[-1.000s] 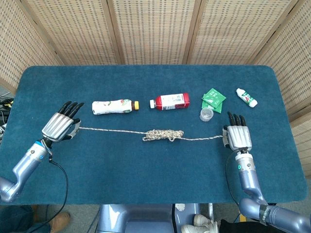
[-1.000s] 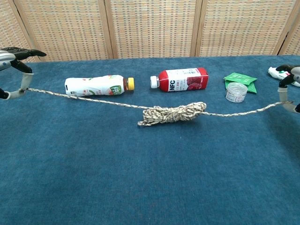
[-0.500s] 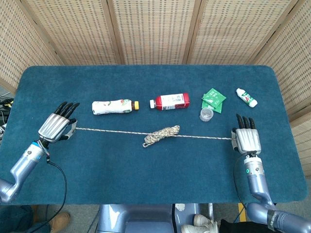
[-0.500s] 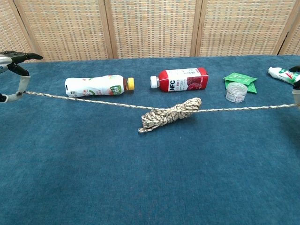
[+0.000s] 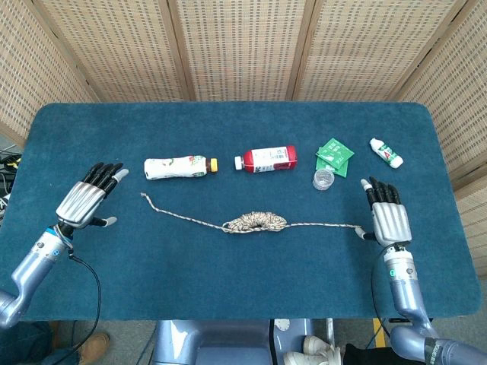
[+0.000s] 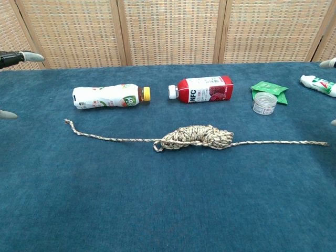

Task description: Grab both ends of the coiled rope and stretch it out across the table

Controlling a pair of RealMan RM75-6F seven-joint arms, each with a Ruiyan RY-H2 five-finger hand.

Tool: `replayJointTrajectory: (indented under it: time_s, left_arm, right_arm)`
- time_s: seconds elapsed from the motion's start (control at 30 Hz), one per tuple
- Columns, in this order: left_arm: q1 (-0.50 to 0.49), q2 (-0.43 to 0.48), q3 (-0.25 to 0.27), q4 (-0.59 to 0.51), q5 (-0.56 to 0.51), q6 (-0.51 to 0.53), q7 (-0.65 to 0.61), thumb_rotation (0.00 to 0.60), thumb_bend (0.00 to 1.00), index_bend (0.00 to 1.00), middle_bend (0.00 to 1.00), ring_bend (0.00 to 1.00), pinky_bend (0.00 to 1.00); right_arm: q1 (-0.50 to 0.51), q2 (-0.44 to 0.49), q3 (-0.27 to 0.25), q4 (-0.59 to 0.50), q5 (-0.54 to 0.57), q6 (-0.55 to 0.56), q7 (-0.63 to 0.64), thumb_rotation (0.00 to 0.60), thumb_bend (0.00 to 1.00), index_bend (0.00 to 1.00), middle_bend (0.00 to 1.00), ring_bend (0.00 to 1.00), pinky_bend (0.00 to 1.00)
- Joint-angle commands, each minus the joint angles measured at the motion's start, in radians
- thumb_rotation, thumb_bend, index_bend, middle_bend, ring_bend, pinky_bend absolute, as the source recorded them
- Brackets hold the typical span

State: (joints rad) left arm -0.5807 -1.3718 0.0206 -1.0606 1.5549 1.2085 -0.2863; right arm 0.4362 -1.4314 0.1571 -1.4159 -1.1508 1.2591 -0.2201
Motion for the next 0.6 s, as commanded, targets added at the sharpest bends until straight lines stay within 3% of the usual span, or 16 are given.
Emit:
replayJointTrajectory:
  time_s: [0.03, 0.2, 0.37, 0.6]
  left_arm:
    - [0.073, 0.112, -0.04, -0.23, -0.086, 0.06, 0.059, 0.6, 0.0, 0.0, 0.0, 0.0, 0.0]
    - [0.147, 0.185, -0.057, -0.43, -0.17, 0.119, 0.205, 0.6, 0.0, 0.0, 0.0, 0.0, 0.0]
    - [0.251, 0.195, -0.043, -0.633, -0.215, 0.246, 0.376, 0.6, 0.0, 0.0, 0.0, 0.0, 0.0]
    - [0.311, 0.203, -0.007, -0.735, -0.164, 0.303, 0.432, 0.6, 0.0, 0.0, 0.0, 0.0, 0.0]
  right_arm:
    - [-0.058, 0.063, -0.026, -0.058, -0.119, 0.086, 0.098, 0.6, 0.0, 0.0, 0.0, 0.0, 0.0]
    - [-0.107, 0.095, -0.067, -0.075, -0.213, 0.153, 0.147, 0.6, 0.0, 0.0, 0.0, 0.0, 0.0]
    - [-0.164, 0.088, -0.09, -0.109, -0.286, 0.264, 0.101, 0.6, 0.0, 0.0, 0.0, 0.0, 0.0]
    - [-0.198, 0.077, -0.104, -0.123, -0.349, 0.329, 0.054, 0.6, 0.0, 0.0, 0.0, 0.0, 0.0]
